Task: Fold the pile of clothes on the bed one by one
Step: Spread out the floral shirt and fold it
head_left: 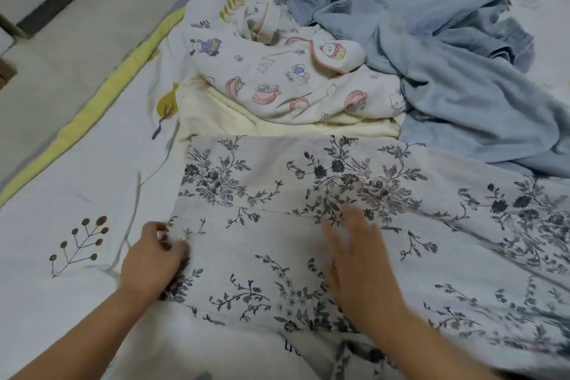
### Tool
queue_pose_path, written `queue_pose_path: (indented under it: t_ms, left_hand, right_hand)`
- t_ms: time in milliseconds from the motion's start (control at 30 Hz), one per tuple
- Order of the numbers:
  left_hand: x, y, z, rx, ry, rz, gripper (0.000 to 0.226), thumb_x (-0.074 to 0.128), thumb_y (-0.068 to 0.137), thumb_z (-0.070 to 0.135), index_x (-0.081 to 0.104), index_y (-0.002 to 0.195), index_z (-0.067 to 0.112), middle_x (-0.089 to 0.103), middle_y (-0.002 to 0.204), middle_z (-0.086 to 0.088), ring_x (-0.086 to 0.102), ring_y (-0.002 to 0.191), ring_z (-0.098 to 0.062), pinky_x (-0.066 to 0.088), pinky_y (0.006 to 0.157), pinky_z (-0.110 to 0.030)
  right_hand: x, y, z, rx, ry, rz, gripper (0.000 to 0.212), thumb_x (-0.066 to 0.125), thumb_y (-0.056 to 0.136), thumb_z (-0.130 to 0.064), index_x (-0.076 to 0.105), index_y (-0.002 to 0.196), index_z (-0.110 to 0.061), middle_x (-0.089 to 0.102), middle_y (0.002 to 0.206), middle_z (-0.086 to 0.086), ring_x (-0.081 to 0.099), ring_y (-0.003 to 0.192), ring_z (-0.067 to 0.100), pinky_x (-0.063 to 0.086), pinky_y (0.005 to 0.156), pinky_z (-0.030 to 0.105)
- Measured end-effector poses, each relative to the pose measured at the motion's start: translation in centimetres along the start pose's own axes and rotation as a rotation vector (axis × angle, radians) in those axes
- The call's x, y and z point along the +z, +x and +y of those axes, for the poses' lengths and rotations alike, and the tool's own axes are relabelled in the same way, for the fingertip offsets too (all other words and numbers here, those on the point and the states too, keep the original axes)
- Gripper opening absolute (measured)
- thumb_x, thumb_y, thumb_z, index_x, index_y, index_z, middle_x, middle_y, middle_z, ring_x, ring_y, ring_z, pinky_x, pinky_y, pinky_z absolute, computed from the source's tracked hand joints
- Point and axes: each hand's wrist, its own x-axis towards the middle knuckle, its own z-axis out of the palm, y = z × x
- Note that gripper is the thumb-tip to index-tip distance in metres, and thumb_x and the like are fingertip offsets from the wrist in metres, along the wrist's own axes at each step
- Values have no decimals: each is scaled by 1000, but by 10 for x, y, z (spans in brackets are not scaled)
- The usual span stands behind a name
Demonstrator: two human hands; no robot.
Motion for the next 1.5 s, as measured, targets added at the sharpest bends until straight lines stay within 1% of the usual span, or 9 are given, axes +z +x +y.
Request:
queue_pose_path:
  t_ms: [167,233,333,467,833,1033,1133,1233,1500]
  left_hand:
    - [-5,-5,-8,96,111,86,29,59,88,15,51,115,8,64,86,-14,58,79,-34,43,66,-37]
    - [-1,-11,0,158,243,136,32,60,84,7,54,113,-2,59,101,-29,55,93,-45,45,73,-47]
    - [13,-39,21,448,285,173,33,69,72,2,62,104,-5,58,104,-28,54,96,-44,45,77,-50]
    - [40,-93,42,770,118,-145,29,65,72,-4,67,98,9,60,102,-6,57,91,-24,45,80,-36]
    - [106,-206,61,1176,175,-468,16,60,75,28,66,85,18,62,90,-2,61,79,-22,50,68,-27]
    - [100,-221,58,1088,283,-390,32,82,44,6,69,69,23,61,69,6,62,63,-15,43,61,-16]
    - [83,-227,63,995,121,-404,23,65,60,-4,64,73,15,60,72,8,58,66,-14,29,58,-8]
    - [48,-233,59,834,9,-276,21,58,66,14,64,79,30,58,74,26,53,62,-2,37,60,-9]
    - [-30,-182,-1,112,-22,25,18,70,67,11,60,63,25,56,40,4,53,37,-22,47,50,-29]
  right_hand:
    - [30,-41,-15,0,-59,-301,50,46,86,-54,67,118,-20,58,128,14,57,117,31,51,84,52]
    - [29,-37,-17,3,-30,-372,61,58,84,-50,48,136,-19,36,146,19,35,135,36,37,101,58]
    - [26,-36,-13,-44,120,-414,56,31,100,-39,13,149,-21,-4,158,9,-6,145,26,4,117,44]
    - [-1,-57,11,-60,234,-154,38,56,92,-26,55,127,-12,51,134,12,51,121,27,40,99,28]
    - [-15,-164,73,-94,204,-534,87,56,81,-60,9,148,-32,-9,157,-4,-8,144,13,-2,115,31]
    - [-25,-190,77,-176,39,-647,68,66,78,-36,38,138,-17,27,149,10,20,139,20,8,114,37]
    - [-35,-199,73,-205,-5,-437,46,81,39,-29,70,84,-25,67,89,-3,62,88,16,48,85,29]
    - [-49,-206,67,-183,48,-225,45,76,8,-28,61,50,-29,56,54,-15,58,54,3,49,59,16]
    - [-74,-195,77,126,347,-21,35,73,63,1,65,90,-20,64,86,-5,59,82,19,42,74,29]
